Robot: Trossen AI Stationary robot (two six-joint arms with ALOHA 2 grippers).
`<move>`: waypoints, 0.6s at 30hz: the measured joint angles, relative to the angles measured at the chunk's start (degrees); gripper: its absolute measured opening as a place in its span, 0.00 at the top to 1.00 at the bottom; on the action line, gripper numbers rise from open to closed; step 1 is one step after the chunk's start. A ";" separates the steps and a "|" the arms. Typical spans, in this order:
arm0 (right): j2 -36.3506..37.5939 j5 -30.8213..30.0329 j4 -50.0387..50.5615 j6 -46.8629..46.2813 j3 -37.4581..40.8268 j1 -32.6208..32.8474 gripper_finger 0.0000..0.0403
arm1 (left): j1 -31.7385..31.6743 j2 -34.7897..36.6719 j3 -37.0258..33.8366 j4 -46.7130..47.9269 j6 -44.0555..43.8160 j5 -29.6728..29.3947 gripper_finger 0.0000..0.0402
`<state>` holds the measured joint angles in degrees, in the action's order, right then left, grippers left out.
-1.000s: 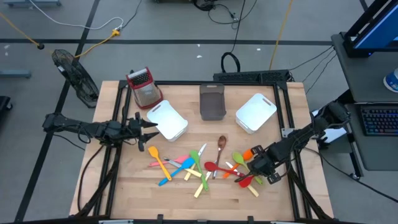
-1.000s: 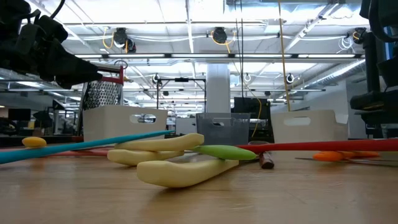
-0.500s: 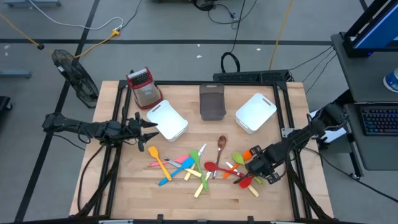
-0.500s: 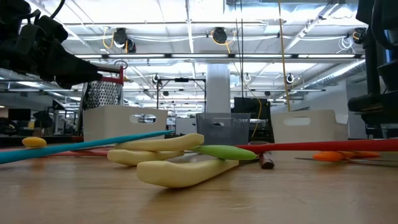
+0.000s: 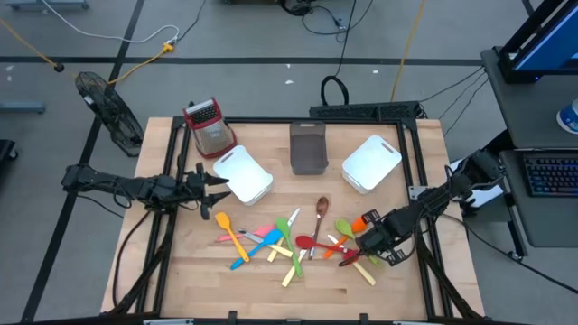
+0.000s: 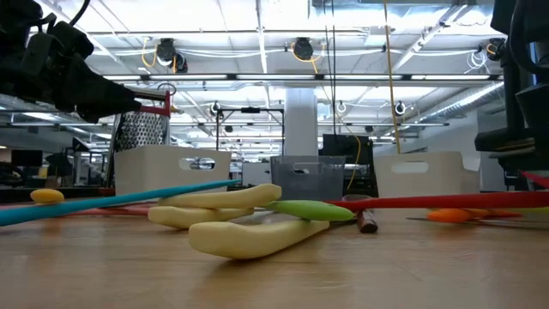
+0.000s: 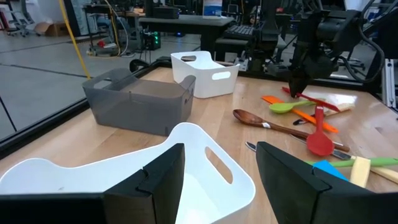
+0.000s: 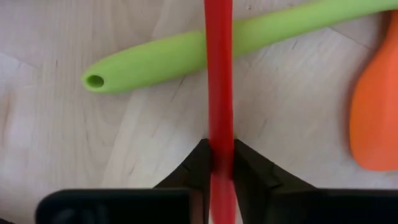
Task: Pick & Place Kitchen Items
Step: Put the red spatula into the black bin
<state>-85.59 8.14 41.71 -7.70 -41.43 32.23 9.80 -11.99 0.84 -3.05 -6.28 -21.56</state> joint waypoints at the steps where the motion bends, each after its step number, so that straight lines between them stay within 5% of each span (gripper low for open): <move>1: 0.11 0.02 -0.01 -0.23 0.02 0.00 0.92 | 0.00 0.02 0.00 0.00 0.02 0.00 0.49; 18: 6.42 2.25 0.12 -0.82 0.29 0.15 0.95 | -0.01 0.01 -0.02 -0.04 0.04 0.00 0.49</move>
<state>-79.17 10.39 41.83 -8.51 -41.15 32.38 9.79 -11.98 0.82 -3.09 -6.24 -21.56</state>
